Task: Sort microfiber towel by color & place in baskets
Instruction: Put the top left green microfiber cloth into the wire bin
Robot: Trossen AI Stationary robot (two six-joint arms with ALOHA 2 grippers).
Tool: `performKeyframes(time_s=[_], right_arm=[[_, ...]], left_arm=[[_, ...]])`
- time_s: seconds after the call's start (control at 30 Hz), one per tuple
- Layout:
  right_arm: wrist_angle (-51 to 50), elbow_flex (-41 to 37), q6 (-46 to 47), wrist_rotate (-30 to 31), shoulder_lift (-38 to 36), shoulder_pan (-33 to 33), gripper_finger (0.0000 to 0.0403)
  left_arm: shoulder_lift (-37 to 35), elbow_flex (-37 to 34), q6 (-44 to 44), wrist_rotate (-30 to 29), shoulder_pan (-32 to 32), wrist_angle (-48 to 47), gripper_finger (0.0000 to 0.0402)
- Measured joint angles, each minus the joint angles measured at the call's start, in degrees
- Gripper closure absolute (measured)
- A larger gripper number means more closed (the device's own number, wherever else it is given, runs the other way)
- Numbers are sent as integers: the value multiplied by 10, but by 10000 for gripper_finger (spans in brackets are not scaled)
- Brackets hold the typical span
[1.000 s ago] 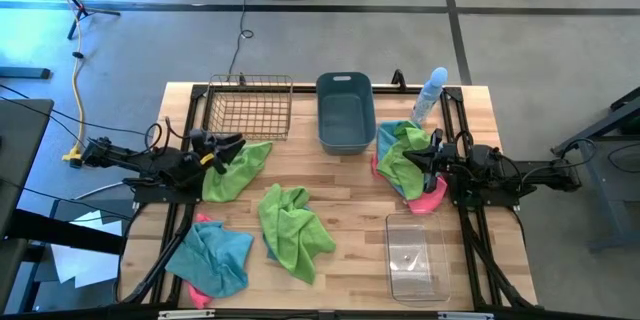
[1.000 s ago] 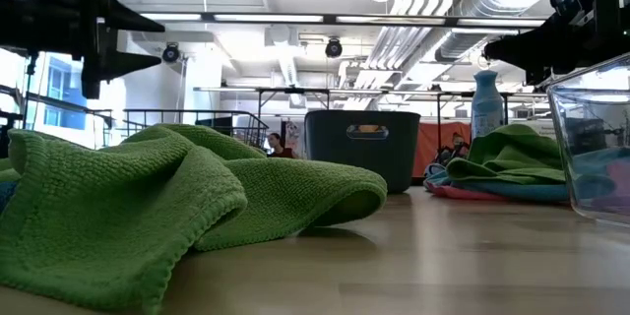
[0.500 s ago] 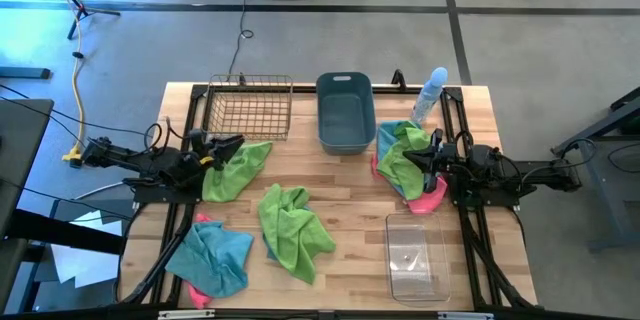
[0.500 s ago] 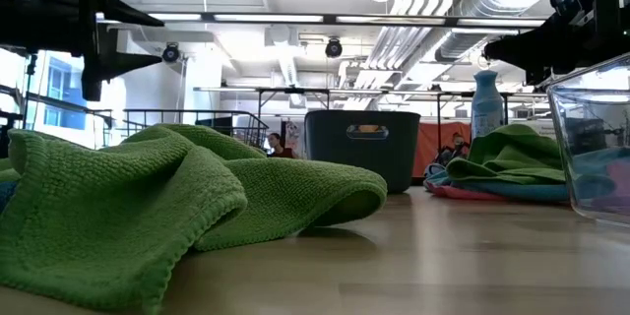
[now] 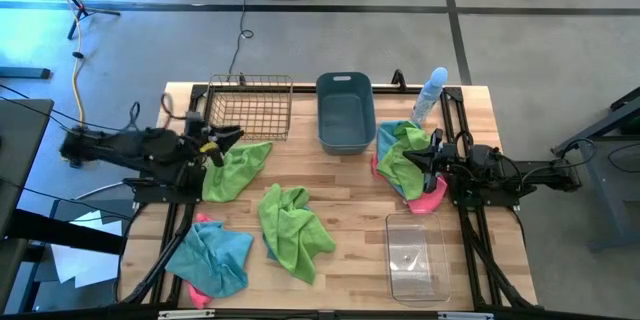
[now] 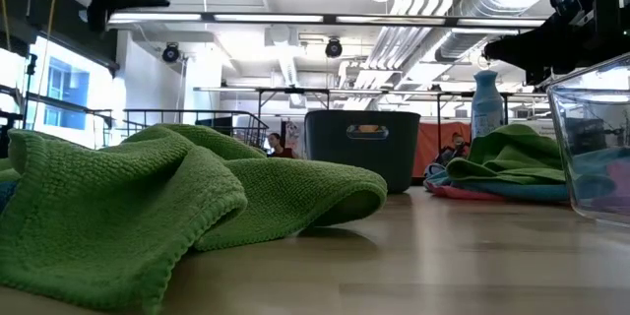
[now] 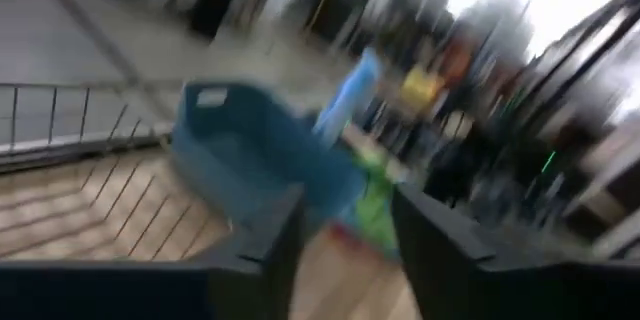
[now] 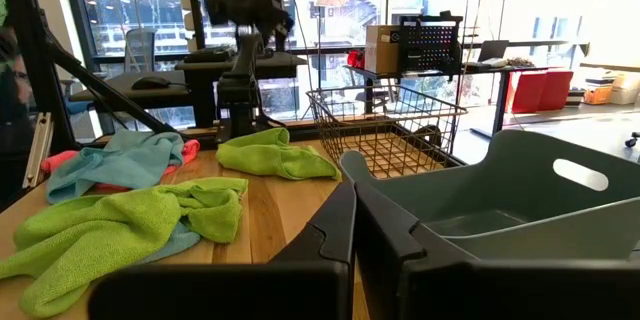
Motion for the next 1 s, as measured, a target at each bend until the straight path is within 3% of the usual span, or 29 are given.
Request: performKeyframes(time_s=[0.1, 0.2, 0.3, 0.4, 0.6, 0.77, 1.0], right_arm=[[0, 0, 0, 0, 0, 0, 402], [0, 0, 0, 0, 0, 0, 402], [0, 0, 0, 0, 0, 0, 402], [0, 0, 0, 0, 0, 0, 402], [0, 0, 0, 0, 0, 0, 402], [0, 0, 0, 0, 0, 0, 402], [0, 0, 0, 0, 0, 0, 402]], left_arm=[[103, 104, -53, 58, 0, -172, 370], [197, 171, -91, 147, 0, -288, 388], [270, 202, -93, 229, 0, -353, 360], [323, 212, -87, 272, 0, -390, 325], [407, 212, -79, 300, 14, -475, 243], [458, 212, -58, 318, 38, -486, 178], [512, 161, -71, 329, 77, -470, 133]])
